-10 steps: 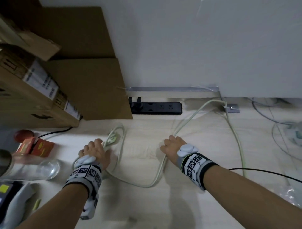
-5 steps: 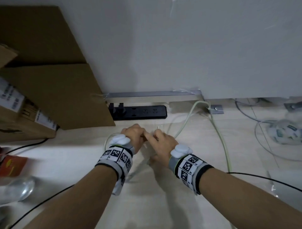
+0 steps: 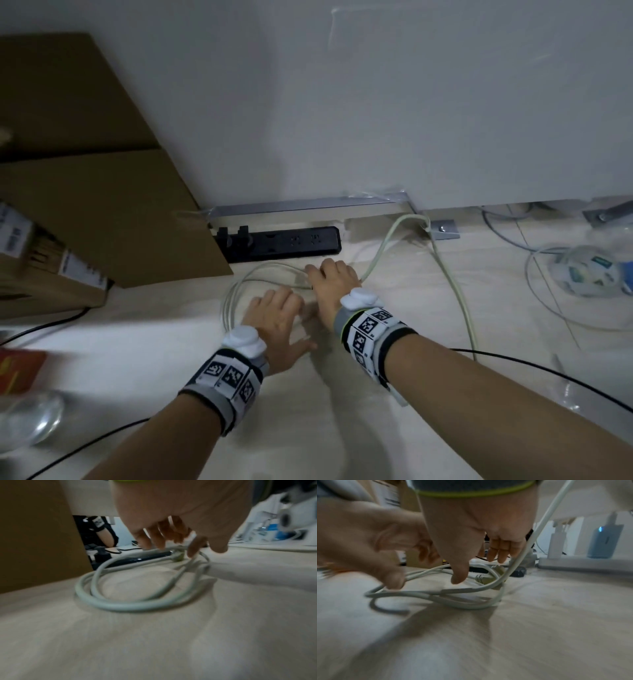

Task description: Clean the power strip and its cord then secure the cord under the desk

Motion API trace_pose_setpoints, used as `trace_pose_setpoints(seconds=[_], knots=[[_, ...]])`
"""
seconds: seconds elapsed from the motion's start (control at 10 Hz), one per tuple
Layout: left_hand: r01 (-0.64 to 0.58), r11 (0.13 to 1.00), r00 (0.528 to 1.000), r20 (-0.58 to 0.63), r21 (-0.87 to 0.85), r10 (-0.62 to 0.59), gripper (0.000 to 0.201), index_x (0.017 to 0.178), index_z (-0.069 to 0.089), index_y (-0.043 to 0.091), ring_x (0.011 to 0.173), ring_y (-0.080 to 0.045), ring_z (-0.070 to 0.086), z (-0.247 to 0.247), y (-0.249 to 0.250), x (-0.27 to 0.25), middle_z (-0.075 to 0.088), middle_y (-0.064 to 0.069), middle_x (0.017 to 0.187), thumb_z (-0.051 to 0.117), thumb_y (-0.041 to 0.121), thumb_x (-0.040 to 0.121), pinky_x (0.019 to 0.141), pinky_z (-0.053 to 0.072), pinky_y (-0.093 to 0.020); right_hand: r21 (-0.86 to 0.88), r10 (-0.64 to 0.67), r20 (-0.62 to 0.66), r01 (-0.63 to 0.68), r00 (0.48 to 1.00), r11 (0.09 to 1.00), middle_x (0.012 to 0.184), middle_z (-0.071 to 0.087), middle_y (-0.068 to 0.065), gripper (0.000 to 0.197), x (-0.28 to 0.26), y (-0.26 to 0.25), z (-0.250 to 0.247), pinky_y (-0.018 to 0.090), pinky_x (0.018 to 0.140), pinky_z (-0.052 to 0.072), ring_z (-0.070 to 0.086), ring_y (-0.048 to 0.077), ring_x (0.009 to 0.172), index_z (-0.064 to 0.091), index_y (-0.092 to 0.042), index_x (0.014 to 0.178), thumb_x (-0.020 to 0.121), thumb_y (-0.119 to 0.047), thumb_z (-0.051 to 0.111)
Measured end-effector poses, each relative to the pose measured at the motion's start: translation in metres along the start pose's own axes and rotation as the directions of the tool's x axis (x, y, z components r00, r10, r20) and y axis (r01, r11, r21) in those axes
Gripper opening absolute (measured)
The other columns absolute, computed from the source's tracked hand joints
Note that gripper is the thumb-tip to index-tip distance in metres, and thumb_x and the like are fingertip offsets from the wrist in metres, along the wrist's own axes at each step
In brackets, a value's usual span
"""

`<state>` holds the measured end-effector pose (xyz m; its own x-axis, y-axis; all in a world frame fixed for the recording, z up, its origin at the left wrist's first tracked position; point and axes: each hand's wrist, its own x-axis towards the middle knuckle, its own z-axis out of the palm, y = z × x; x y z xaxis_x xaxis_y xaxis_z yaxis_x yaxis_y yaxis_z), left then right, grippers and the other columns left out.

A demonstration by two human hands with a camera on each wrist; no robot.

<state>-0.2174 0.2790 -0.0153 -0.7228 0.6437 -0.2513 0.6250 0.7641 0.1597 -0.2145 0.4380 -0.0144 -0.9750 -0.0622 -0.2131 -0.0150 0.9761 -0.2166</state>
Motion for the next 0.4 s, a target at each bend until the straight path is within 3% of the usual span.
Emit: trace_pose_setpoints(seconds=[0.1,0.2,0.3,0.4], knots=[[-0.037,0.998,0.982,0.187,0.049,0.027,0.047,0.122,0.038,0.027,0.105,-0.025,0.045,0.015,0.012,-0.016,0.043,0.002,0.117,0.052,0.049,0.083,0.087,0.036,-0.037,0.000,-0.152,-0.003,0.152,0.988,0.988,0.111,0.052,0.017,0.044,-0.017,0.007,-0.004,0.042,0.093,0.040,0.048,0.036,0.102,0.059,-0.005,0.118,0.076,-0.015,0.066],[0.059,0.991,0.969,0.232,0.118,-0.085,0.039,0.123,0.039,0.025,0.108,-0.026,0.044,0.017,0.015,-0.019,0.045,-0.002,0.120,0.051,0.020,0.086,0.087,0.034,-0.036,-0.013,-0.164,0.027,0.164,0.986,0.986,0.119,0.049,0.013,0.045,-0.043,0.011,-0.006,0.039,0.093,0.038,0.045,0.033,0.107,0.058,-0.010,0.120,0.077,-0.020,0.066],[0.111,0.990,0.961,0.243,0.091,-0.130,0.026,0.116,0.045,0.023,0.107,-0.026,0.044,0.007,0.015,-0.020,0.044,-0.003,0.119,0.049,0.025,0.091,0.087,0.035,-0.036,0.082,-0.103,0.020,0.101,0.994,0.991,0.120,0.049,0.007,0.039,-0.067,0.011,-0.012,0.037,0.092,0.039,0.047,0.030,0.108,0.058,-0.016,0.118,0.082,-0.028,0.064],[0.154,0.986,0.960,0.248,-0.068,-0.133,0.025,0.112,0.050,0.023,0.106,-0.025,0.049,0.003,0.014,-0.033,0.048,-0.002,0.119,0.044,0.040,0.094,0.085,0.040,-0.035,0.194,-0.029,0.035,0.022,0.999,0.981,0.122,0.050,0.003,0.036,-0.089,0.018,-0.025,0.034,0.094,0.039,0.046,0.025,0.112,0.057,-0.020,0.122,0.090,-0.037,0.058]])
